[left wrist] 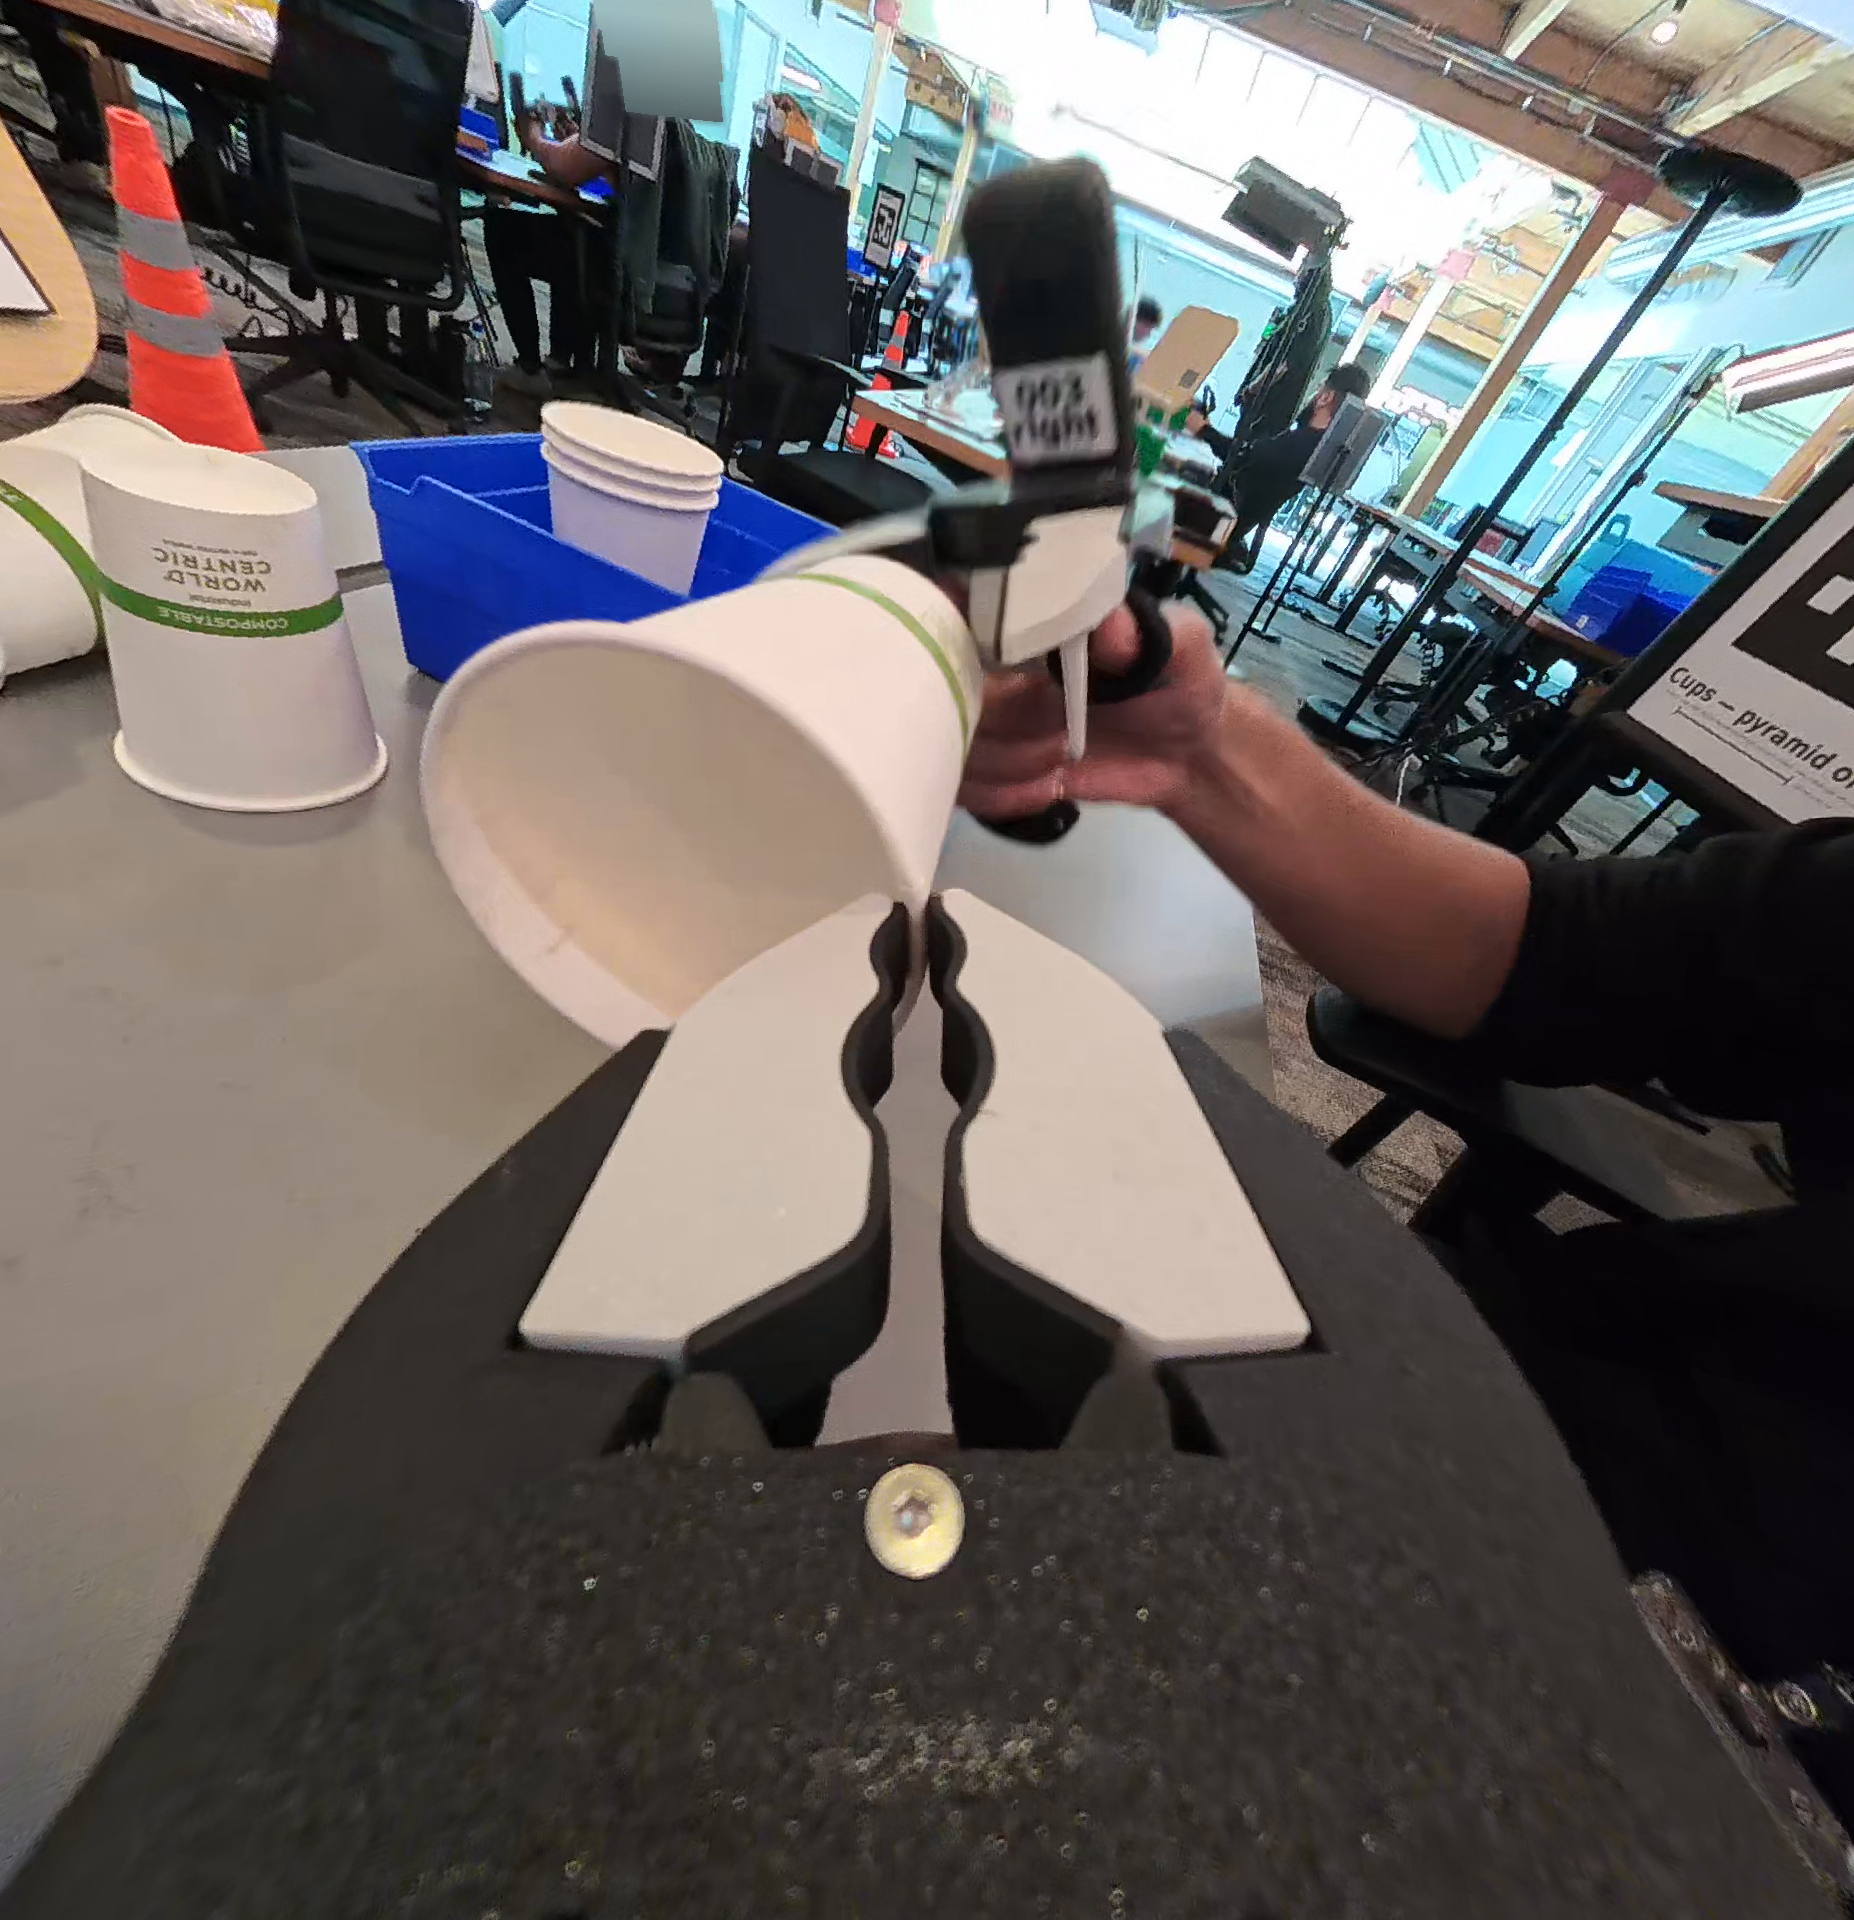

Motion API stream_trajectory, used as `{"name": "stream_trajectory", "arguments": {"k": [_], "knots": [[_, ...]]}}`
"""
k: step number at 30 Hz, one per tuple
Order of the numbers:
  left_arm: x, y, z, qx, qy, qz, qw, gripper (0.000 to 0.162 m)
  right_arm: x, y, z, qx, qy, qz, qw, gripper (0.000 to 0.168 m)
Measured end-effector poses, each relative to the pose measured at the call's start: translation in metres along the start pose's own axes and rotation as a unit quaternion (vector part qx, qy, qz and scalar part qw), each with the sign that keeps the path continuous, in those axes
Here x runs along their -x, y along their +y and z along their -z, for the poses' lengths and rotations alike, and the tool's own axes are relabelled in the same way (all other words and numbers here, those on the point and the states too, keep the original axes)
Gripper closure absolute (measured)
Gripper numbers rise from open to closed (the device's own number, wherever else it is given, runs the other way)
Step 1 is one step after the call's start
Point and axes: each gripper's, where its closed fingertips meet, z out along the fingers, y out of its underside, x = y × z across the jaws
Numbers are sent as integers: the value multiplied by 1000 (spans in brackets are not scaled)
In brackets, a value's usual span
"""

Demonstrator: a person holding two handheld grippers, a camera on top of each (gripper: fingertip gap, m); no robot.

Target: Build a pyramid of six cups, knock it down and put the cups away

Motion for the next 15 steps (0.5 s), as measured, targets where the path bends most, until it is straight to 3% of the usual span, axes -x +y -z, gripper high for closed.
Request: {"name": "stream_trajectory", "arguments": {"k": [4, 6, 11, 15], "knots": [[-2, 8, -1, 11, 1, -10, 1000, 159, 3, -32, 13, 90, 34, 88, 991, 85], [-2, 13, -4, 23, -1, -14, 1000, 159, 3, -38, 7, 173, 47, 130, 975, 79], [-4, 19, -7, 35, -4, -29, 999, 159, 13, -12, -21, 398, -11, 177, 900, 79], [-3, 20, -8, 37, -8, -33, 999, 159, 12, 12, -42, 509, -37, 168, 843, 87]]}}
